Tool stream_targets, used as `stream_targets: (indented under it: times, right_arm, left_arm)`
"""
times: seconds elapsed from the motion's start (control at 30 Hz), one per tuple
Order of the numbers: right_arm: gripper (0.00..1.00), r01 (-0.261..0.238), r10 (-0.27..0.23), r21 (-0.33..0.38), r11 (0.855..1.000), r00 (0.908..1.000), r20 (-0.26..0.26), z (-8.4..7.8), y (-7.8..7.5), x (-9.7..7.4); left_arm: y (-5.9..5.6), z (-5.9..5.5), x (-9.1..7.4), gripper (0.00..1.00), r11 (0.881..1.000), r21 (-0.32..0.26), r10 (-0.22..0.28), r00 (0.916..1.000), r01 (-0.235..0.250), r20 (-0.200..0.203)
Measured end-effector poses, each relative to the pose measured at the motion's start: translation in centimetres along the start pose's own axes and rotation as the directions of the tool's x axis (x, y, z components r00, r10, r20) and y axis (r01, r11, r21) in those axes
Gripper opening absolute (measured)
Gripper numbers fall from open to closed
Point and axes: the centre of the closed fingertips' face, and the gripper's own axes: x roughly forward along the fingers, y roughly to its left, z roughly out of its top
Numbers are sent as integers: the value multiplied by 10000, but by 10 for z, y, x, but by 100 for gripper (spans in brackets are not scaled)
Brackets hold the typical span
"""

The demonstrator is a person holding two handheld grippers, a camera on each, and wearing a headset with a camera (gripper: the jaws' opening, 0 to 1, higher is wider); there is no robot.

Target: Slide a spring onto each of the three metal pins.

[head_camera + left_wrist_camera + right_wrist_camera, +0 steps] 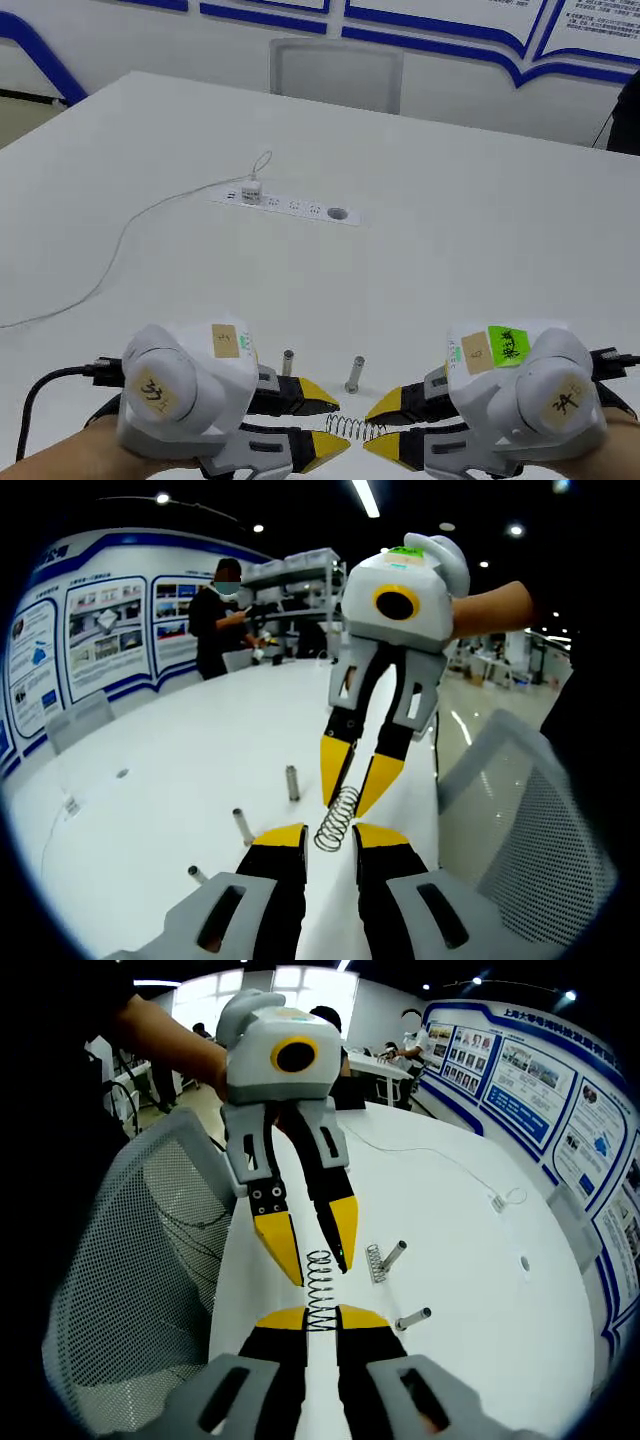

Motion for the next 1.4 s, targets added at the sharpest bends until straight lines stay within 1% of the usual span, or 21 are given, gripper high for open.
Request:
stream_targets:
  times: [0.17, 0.23, 0.33, 0.4, 0.43, 0.47, 0.5, 0.67, 0.8, 0.9, 0.93, 0.97, 1.0, 1.07, 1.1, 1.13, 1.17, 1.23, 1.3, 1.4]
  right_arm:
    - [11, 17, -17, -251, 9997, 10000, -2, 3, 2, 0]
    - [11, 14, -16, -379, 9993, 10000, -57, 3, 2, 0]
    - [11, -4, 2, -430, 9991, 10000, -26, 4, 2, 0]
    - [11, 8, -8, -469, 9989, 10000, 14, 5, 2, 0]
    - [11, 64, -65, -544, 9985, 10000, -27, 4, 1, -1]
    - [11, 67, -70, -602, 9982, 10000, -51, 4, 1, -1]
    - [11, 33, -37, -628, 9980, 10000, -61, 4, 1, -1]
    - [11, 38, -44, -843, 9964, 10000, -72, 4, 2, -1]
    - [11, -281, 266, -1044, 9941, 9995, -162, 4, 6, 0]
    - [12, -383, 364, -983, 9944, 9991, -207, 4, 6, 0]
    - [13, -353, 338, -891, 9954, 9993, -176, 4, 5, 1]
    - [15, -261, 246, -631, 9977, 9994, -253, 2, 2, 1]
    - [17, -200, 178, -592, 9980, 9991, -388, -1, 1, 2]
    - [16, -128, 98, -662, 9977, 9990, -447, -4, -1, 2]
    - [15, -180, 157, -556, 9983, 9990, -414, -4, 0, 2]
    - [13, -294, 289, -262, 9992, 9994, -212, -2, 2, 1]
    - [12, -74, 72, -213, 9997, 9999, -95, 0, -1, 0]
    - [12, -179, 179, -108, 9998, 9998, 24, 1, -1, -1]
    - [11, -219, 218, 100, 9997, 9997, 121, 1, -1, -1]
    - [11, -241, 238, 158, 9996, 9995, 205, 3, -1, -3]
  left_arm:
    - [-4, 3, 3, 16, 9997, 157, -205, 9998, 205, -18]
    - [-4, 0, 4, 15, 9986, 500, -183, 9995, 197, -273]
    - [-5, -1, 3, 14, 9966, 799, -181, 9992, 209, -347]
    - [-5, 0, 2, 13, 9867, 1612, -162, 9992, 220, -375]
    - [-7, -1, 2, 11, 9829, 1821, -189, 9989, 264, -427]
    - [-9, -2, 3, 11, 9823, 1857, -172, 9988, 254, -457]
    - [-9, -1, 3, 11, 9797, 1994, -123, 9990, 208, -438]
    - [-8, -2, 2, 10, 9808, 1944, -94, 9993, 164, -371]
    - [-11, -3, 2, 10, 9793, 2002, -213, 9988, 297, -440]
    - [-12, -3, 2, 10, 9783, 2052, -201, 9987, 293, -467]
    - [-11, -4, 1, 10, 9783, 2056, -182, 9987, 275, -473]
    - [-11, -3, 1, 10, 9783, 2057, -161, 9988, 254, -464]
    - [-11, -3, 0, 10, 9786, 2045, -154, 9989, 243, -451]
    - [-9, -1, -1, 10, 9791, 2025, -94, 9992, 173, -401]
    - [-9, -1, -1, 10, 9796, 2006, -81, 9992, 156, -384]
    - [-9, 0, -2, 10, 9798, 1997, -74, 9993, 145, -365]
    - [-9, -1, -2, 10, 9793, 2015, -112, 9992, 185, -373]
    - [-9, 1, -3, 10, 9798, 1996, -70, 9996, 127, -291]
    - [-9, 1, -3, 10, 9782, 2072, -43, 9996, 101, -283]
    - [-9, 3, -3, 10, 9756, 2194, -14, 9996, 77, -291]
